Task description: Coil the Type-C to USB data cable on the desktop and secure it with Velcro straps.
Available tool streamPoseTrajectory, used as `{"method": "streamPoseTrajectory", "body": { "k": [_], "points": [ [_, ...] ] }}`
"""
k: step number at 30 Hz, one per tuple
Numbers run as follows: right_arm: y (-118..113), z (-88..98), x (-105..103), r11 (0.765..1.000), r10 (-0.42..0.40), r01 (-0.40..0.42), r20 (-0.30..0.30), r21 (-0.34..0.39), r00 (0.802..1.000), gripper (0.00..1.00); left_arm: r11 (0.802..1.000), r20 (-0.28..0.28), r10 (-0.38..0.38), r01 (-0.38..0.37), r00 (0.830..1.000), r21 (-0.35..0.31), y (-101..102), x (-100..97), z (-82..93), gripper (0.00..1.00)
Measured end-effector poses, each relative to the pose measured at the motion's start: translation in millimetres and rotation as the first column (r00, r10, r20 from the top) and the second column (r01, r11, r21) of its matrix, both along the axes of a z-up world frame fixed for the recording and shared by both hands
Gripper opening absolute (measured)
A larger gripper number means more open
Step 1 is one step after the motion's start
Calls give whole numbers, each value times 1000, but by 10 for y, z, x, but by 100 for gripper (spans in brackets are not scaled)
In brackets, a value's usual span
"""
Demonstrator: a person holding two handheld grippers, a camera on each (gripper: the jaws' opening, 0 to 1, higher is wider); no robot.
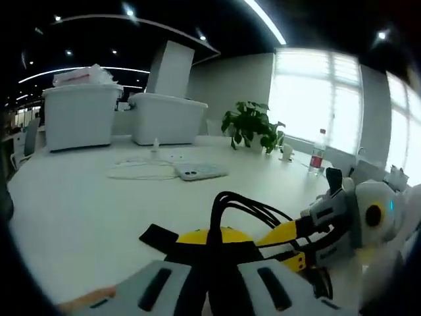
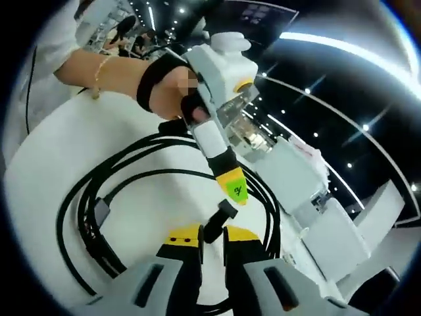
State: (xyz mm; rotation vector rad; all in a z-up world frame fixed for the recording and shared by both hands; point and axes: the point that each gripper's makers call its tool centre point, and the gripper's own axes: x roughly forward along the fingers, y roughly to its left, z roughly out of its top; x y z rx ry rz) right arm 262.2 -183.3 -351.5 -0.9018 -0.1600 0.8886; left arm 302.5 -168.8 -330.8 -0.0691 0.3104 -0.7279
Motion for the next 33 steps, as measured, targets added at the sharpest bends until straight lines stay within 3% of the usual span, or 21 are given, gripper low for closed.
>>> {"method": "streamPoseTrajectory", "body": {
  "k": [6, 9, 12, 15, 19, 22, 24, 26, 33],
  "points": [
    [-16, 34, 46, 998, -15, 20, 85, -59, 996, 1, 1000, 6, -2, 2, 1000, 9, 3, -1, 10, 5],
    [-19, 36, 39, 998, -10, 16, 91, -67, 996, 1, 1000, 5, 0, 0, 1000, 13, 11, 6, 8, 5],
    [-8, 52, -26, 1000, -2, 2, 9, 18, 1000, 3, 1000, -2, 3, -3, 1000, 4, 18, 9, 16, 5],
    [-46, -33, -71, 1000, -13, 14, -72, 7, 997, 15, 1000, -2, 12, -12, 1000, -7, 35, 25, 44, 5],
    [-55, -20, -67, 1000, -19, 20, -56, 15, 998, 15, 999, 3, 20, -20, 1000, -24, 11, 14, 99, 5],
    [-46, -47, -12, 998, -54, 56, -89, 27, 995, 15, 999, 27, 24, -23, 999, -23, -13, -4, 189, 5],
    [-48, -60, 38, 997, -70, 71, -75, 11, 995, 15, 1000, 50, 28, -28, 998, -11, -20, -10, 245, 5],
    [-58, -25, 82, 996, -83, 83, -16, -21, 996, 14, 1000, 67, 31, -32, 997, 0, -14, -5, 288, 5],
    [-36, -42, 144, 993, -87, 90, 43, -72, 995, 2, 1000, 52, 22, -22, 998, 2, -20, 2, 248, 5]
  ]
}}
